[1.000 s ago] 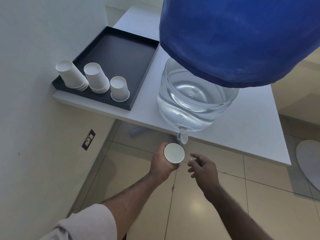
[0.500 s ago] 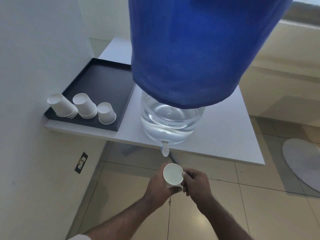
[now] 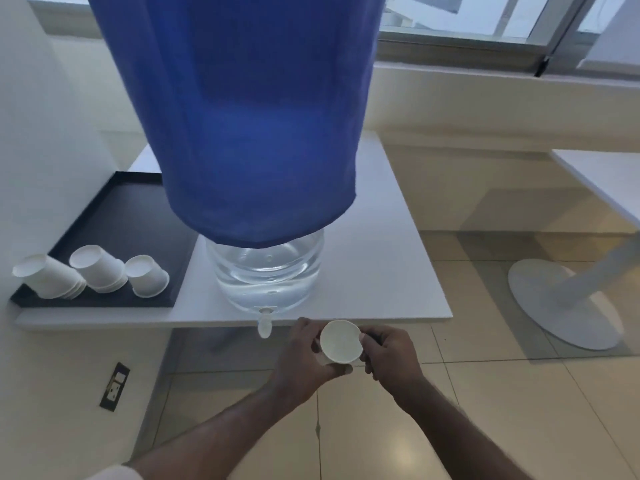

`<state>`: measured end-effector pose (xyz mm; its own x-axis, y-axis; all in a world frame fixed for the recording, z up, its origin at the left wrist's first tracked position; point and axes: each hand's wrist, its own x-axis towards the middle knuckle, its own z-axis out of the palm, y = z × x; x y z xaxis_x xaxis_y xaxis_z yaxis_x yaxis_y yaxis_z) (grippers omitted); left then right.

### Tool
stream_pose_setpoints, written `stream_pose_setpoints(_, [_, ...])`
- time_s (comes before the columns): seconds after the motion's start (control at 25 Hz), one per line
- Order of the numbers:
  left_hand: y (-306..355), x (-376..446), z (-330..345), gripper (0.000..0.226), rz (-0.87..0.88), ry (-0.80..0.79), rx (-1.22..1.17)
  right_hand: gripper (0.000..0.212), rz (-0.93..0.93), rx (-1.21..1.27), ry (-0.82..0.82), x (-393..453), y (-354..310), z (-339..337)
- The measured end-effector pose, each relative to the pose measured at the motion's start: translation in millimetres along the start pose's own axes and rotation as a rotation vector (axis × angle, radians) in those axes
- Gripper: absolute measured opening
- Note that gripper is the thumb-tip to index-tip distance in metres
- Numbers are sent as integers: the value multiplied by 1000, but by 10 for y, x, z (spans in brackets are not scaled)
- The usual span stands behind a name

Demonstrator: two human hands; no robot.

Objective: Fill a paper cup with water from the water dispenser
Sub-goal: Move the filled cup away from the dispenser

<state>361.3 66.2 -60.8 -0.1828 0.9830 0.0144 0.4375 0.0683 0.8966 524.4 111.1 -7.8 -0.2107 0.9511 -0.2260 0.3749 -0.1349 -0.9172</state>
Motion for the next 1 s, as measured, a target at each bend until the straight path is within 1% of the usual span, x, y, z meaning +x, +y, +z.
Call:
stream_pose_setpoints(0.12, [180, 206, 76, 70, 30, -10, 7, 36, 3, 15, 47, 133, -67, -207])
stream_pose_setpoints(0.36, [403, 739, 219, 70, 85, -1, 38, 21, -1, 24, 105, 573, -112, -505])
stream_pose_setpoints(0.52, [408, 1078, 380, 65, 21, -16, 50, 20, 28, 25, 130, 891, -24, -636])
stream_pose_setpoints(0.64, [372, 1242, 514, 70, -5, -29, 65, 20, 66, 25, 146, 1079, 71, -681])
stream_pose_setpoints(1.0, [182, 1471, 730, 70, -49, -67, 69, 21, 141, 45, 175, 1354, 276, -622])
